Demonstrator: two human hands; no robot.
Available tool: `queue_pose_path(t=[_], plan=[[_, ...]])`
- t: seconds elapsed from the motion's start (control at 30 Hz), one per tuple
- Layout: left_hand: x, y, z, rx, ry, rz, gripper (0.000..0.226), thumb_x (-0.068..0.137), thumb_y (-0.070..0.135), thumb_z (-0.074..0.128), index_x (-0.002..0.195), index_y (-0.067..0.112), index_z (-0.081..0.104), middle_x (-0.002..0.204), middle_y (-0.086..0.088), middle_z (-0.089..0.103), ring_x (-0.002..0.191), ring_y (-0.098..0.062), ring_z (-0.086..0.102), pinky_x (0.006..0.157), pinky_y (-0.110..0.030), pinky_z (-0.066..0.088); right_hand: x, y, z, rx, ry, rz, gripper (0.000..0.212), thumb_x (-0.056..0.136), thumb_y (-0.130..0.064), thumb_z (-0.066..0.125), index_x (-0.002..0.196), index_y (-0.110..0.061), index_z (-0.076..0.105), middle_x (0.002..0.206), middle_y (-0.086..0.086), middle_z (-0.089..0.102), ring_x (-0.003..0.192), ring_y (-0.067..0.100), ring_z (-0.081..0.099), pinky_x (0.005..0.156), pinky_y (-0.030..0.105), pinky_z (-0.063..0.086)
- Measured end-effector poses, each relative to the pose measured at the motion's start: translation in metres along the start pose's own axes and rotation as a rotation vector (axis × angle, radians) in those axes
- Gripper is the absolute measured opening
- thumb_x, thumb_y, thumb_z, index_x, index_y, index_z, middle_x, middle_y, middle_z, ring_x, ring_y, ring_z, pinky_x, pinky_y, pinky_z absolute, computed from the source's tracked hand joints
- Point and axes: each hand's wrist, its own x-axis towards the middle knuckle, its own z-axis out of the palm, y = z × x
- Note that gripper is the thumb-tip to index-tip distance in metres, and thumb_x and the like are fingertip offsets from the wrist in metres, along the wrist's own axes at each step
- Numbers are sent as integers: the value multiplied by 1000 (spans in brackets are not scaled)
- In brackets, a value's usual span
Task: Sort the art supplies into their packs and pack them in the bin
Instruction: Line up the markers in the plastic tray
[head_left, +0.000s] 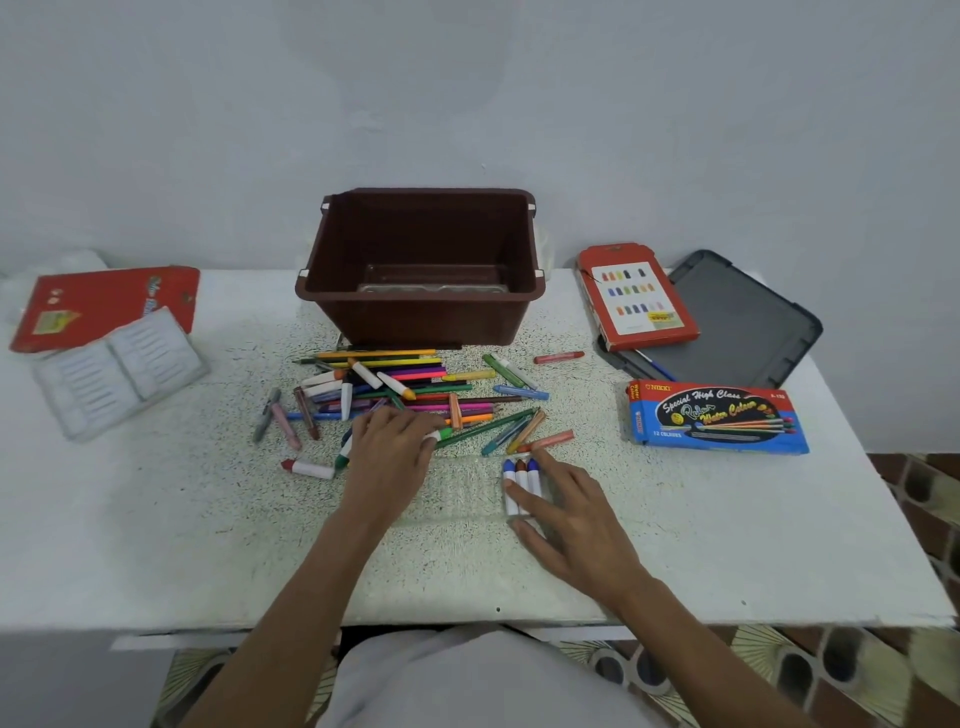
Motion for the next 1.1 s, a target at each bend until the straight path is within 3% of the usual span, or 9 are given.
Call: queue_pose_path(t=[0.1, 0.2, 0.3, 0.43, 0.57, 0.7, 0.77, 0.97, 1.1], plan=[[1, 9, -10, -214, 18, -121, 26, 89, 18, 69, 114, 24, 67, 98, 7, 68, 97, -16, 58, 88, -31, 34, 0, 0, 0, 0, -2, 4, 38, 97, -44, 54, 133, -30, 59, 151, 12, 40, 122, 29, 47, 95, 41, 44], [4, 26, -27, -749, 18, -313, 31, 93, 11, 64, 121, 24, 63, 100, 10, 65, 94, -1, 61, 83, -13, 47, 0, 0, 0, 0, -6, 12, 39, 97, -45, 54, 133, -31, 59, 151, 12, 40, 122, 28, 47, 95, 40, 44], [4, 33, -35, -1062, -65, -454, 34, 95, 12, 61, 127, 25, 62, 104, 1, 67, 97, -9, 63, 84, -23, 55, 1, 0, -1, -6, -7, 13, 39, 97, -46, 54, 133, -31, 59, 150, 12, 41, 122, 27, 46, 96, 39, 42], [-1, 40, -32, -1267, -168, -578, 31, 93, 10, 62, 122, 20, 65, 108, -8, 65, 99, -19, 65, 79, -33, 58, 1, 0, 0, -11, -14, 18, 40, 97, -46, 53, 134, -32, 58, 151, 12, 40, 121, 27, 46, 96, 38, 41], [-2, 48, -28, -1216, -251, -598, 22, 88, 6, 68, 107, 18, 65, 108, -7, 65, 95, -23, 69, 71, -30, 59, 1, 0, 0, -4, -14, 21, 40, 97, -46, 54, 134, -32, 58, 151, 11, 40, 121, 27, 46, 96, 37, 40], [-4, 54, -23, -995, -356, -586, 23, 85, 20, 75, 103, 27, 63, 101, 3, 66, 88, -13, 69, 73, -32, 60, 0, 1, 1, -10, -21, 26, 41, 97, -47, 53, 135, -33, 57, 151, 11, 39, 121, 27, 45, 96, 38, 41], [-5, 58, -19, -928, -375, -565, 24, 84, 24, 76, 104, 26, 64, 97, 6, 66, 86, -10, 67, 75, -31, 60, 0, 1, 1, -15, -22, 25, 42, 97, -48, 53, 136, -34, 55, 152, 11, 39, 122, 27, 46, 95, 37, 41], [-11, 67, -12, -775, -380, -428, 29, 85, 25, 74, 113, 24, 66, 94, 11, 65, 77, 9, 61, 63, -5, 47, 0, 2, 3, -2, -19, 39, 47, 97, -51, 51, 139, -31, 51, 153, 8, 37, 124, 25, 45, 96, 38, 43], [-14, 64, -6, -558, -349, -244, 33, 89, 32, 70, 120, 24, 65, 99, 11, 64, 84, -1, 57, 74, -14, 47, -1, 3, 5, 7, -14, 38, 46, 96, -51, 53, 136, -29, 55, 153, 8, 37, 123, 26, 46, 96, 39, 43]])
